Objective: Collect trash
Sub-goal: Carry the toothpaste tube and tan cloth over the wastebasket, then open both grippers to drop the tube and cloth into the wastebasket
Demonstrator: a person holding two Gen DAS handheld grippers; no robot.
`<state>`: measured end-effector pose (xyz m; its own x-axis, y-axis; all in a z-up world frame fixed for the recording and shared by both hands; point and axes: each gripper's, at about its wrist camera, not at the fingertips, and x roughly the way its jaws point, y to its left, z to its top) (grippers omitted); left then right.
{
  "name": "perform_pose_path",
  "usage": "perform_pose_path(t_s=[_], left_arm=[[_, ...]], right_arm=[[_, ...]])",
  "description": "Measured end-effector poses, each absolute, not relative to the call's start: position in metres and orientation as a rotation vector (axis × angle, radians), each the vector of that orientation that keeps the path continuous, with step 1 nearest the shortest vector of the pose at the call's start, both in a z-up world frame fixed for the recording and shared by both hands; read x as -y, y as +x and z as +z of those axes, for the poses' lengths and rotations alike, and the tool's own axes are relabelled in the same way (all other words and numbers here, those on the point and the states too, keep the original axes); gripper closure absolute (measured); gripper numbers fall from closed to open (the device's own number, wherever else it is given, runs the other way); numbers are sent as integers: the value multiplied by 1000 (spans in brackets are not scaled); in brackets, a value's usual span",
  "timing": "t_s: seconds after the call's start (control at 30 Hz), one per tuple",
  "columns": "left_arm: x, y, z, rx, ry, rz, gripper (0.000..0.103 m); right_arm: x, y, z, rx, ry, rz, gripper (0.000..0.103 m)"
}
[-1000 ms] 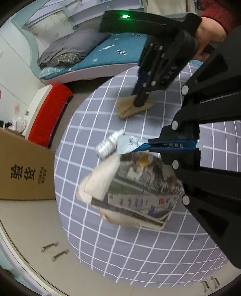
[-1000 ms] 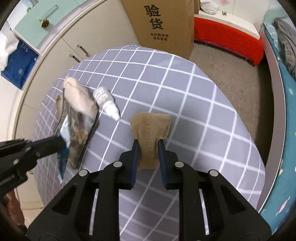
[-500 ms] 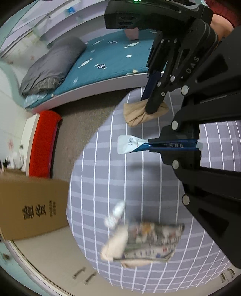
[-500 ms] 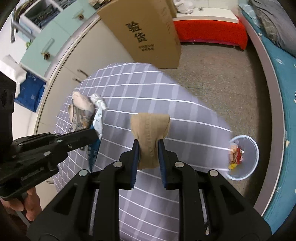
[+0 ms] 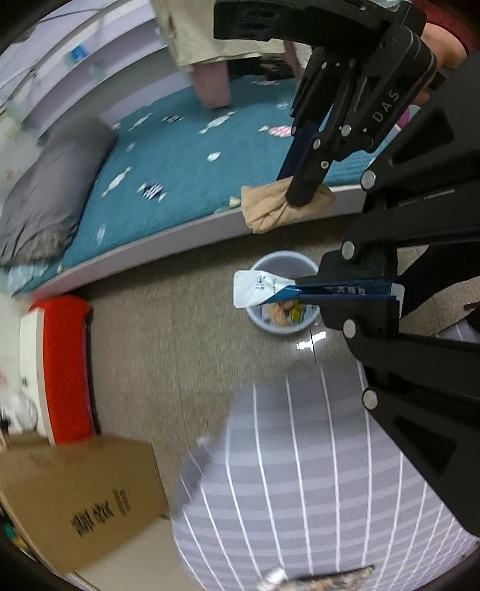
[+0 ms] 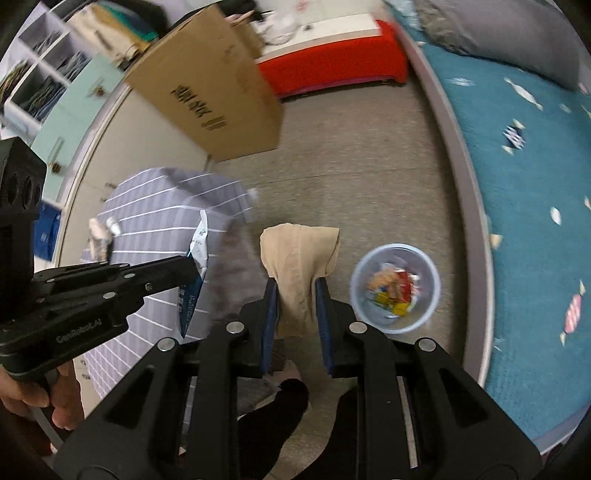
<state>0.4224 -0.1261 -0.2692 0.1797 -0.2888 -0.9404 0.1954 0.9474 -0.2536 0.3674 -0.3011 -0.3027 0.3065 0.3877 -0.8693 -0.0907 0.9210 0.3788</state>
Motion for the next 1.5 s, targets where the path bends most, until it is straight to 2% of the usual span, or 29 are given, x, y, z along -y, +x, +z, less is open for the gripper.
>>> perform_pose_path(t_s=[0.37,0.43,0.47,0.5,0.73,1.33,1.43,1.47,1.5], left_arm=[[241,434,-274,-1373,39,-425,97],[250,437,-275,-1381,48,-426,81],[252,437,-274,-1380,60,-410,52],[254,438,-274,-1377,67,-396,38],[259,439,-274,-1395,65,-365,37],[208,439,-260,-1374,12,-242,34],[198,439,-258,-1368,1,-226,34],[194,439,-257,-1366,-3,-221,34],[191,439,-256,-1365,-5,-217,34]], right_arm=[[415,344,-302,-1178,391,154,82],[426,339,-302,-1173,406,137,82],[430,339,-303,-1174,412,134,82],[434,338,-304,-1175,419,130,82],[439,336,-308,-1184,443,138,82],[405,363,-307,-1187,416,232,80],[400,367,-306,-1177,414,226,71],[400,368,-306,-1175,417,218,52],[399,369,-305,-1171,419,211,43]])
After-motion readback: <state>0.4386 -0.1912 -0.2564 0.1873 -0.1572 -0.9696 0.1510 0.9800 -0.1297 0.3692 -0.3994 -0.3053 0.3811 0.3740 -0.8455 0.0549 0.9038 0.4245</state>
